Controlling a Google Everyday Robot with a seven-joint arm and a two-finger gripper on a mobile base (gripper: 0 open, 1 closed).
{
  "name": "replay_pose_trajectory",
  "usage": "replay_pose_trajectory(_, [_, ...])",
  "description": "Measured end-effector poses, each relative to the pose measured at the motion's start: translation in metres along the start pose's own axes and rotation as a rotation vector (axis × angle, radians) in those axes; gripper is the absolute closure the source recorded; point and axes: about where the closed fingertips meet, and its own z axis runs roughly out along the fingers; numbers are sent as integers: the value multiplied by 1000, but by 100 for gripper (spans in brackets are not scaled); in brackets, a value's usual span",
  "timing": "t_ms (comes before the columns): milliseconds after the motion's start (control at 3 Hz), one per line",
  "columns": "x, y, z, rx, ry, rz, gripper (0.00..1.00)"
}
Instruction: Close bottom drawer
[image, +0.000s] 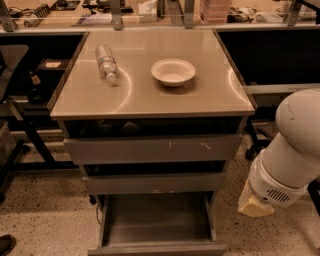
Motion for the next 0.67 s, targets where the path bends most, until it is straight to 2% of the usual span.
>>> replay_pose_trajectory(333, [3, 5, 11, -26, -3, 16, 100])
replay_pose_trajectory(667, [15, 22, 58, -70, 15, 83, 100])
